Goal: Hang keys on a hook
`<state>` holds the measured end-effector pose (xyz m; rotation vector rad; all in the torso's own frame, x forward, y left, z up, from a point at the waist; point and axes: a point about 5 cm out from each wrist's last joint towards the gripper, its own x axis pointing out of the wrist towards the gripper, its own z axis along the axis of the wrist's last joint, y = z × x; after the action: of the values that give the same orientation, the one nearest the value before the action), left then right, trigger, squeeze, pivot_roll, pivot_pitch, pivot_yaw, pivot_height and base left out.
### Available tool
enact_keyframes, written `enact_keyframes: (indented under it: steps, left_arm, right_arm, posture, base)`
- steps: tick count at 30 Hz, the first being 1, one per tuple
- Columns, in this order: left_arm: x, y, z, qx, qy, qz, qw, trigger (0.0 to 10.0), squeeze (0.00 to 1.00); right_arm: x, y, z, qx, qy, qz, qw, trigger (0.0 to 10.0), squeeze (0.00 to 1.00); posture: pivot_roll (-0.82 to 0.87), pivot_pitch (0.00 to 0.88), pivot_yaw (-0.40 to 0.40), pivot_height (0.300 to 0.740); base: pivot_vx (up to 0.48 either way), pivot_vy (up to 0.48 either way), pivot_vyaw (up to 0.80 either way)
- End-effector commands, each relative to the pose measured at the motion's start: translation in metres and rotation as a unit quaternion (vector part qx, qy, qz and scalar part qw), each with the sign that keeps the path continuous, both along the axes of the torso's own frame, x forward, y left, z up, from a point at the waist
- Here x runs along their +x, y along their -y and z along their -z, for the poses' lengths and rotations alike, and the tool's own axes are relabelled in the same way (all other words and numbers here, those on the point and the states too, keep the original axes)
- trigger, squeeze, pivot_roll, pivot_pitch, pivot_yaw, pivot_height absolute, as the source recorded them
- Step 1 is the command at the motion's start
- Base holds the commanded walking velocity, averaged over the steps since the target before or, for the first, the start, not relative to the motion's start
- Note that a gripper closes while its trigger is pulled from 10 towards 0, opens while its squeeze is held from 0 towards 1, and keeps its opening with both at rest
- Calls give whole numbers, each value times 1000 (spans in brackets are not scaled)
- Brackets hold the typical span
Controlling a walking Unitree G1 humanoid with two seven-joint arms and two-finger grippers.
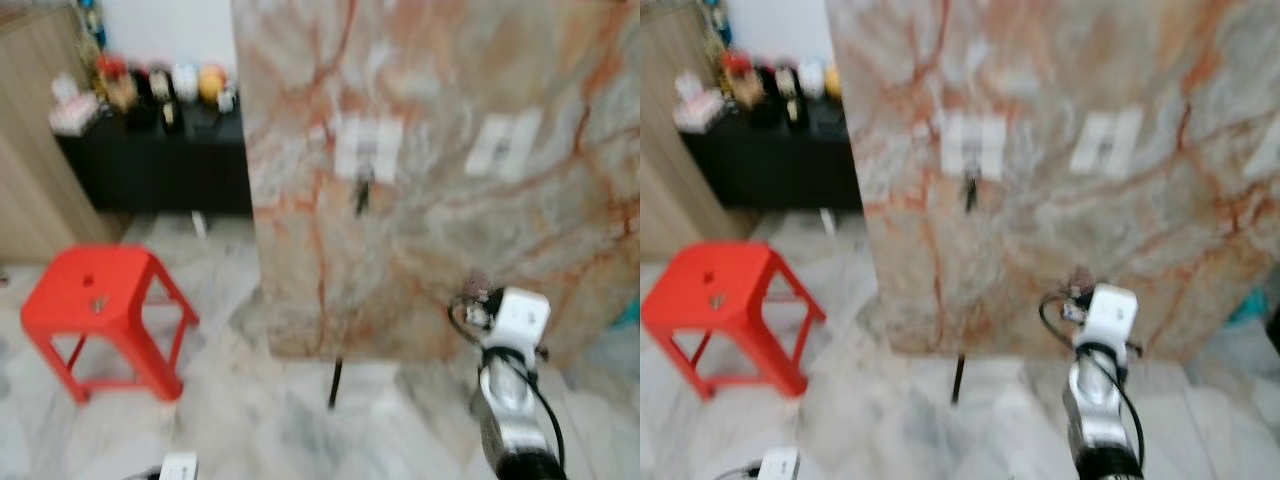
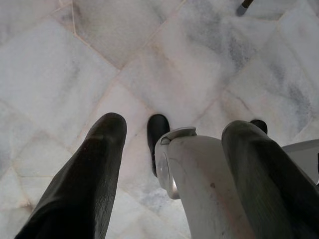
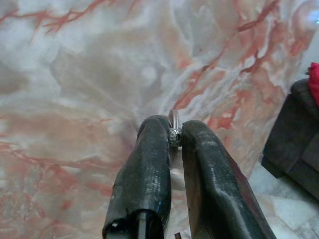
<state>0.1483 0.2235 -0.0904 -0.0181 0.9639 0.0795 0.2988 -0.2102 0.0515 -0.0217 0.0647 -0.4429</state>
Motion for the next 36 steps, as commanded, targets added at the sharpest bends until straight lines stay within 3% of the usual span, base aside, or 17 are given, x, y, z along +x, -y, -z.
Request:
enact_keyframes:
  steps: [1,6,14,17,20,32,36]
  left_arm:
    - [-4,-5,1,5,-6,-12,1000,10000,0]
    - [-3,-6,0,7,-5,-12,1000,10000,0]
    - [-2,-6,-1,7,-1,-15,1000,10000,0]
    - [-1,-6,-1,8,-1,-14,1000,10000,0]
    - [-1,-6,-1,8,0,-13,1000,10000,0]
    - [-2,-5,0,5,-1,-13,1000,10000,0]
    - [-3,-5,0,3,-2,-13,1000,10000,0]
  right_arm:
    - [5,-4,-9,1,21,0,1000,10000,0]
    - [13,2,-20,-33,28,26,999,10000,0]
    - [35,9,-50,-143,35,48,988,10000,0]
    - [38,7,-54,-154,39,43,986,10000,0]
    - [44,0,-61,-194,46,25,980,10000,0]
    - [42,-5,-59,-214,46,31,975,10000,0]
    - [41,-6,-51,-142,33,36,989,10000,0]
  posture:
    - [16,0,-54,740]
    - [10,0,-46,740]
    - [6,0,-53,740]
    - [4,0,-50,740]
    - [4,0,-53,740]
    - [11,0,-55,740]
    - [11,0,-58,740]
  base:
    - [0,0,0]
    - [0,0,0]
    - [0,0,0]
    - [0,0,0]
    - [0,0,0]
    - [0,0,0]
    - [0,0,0]
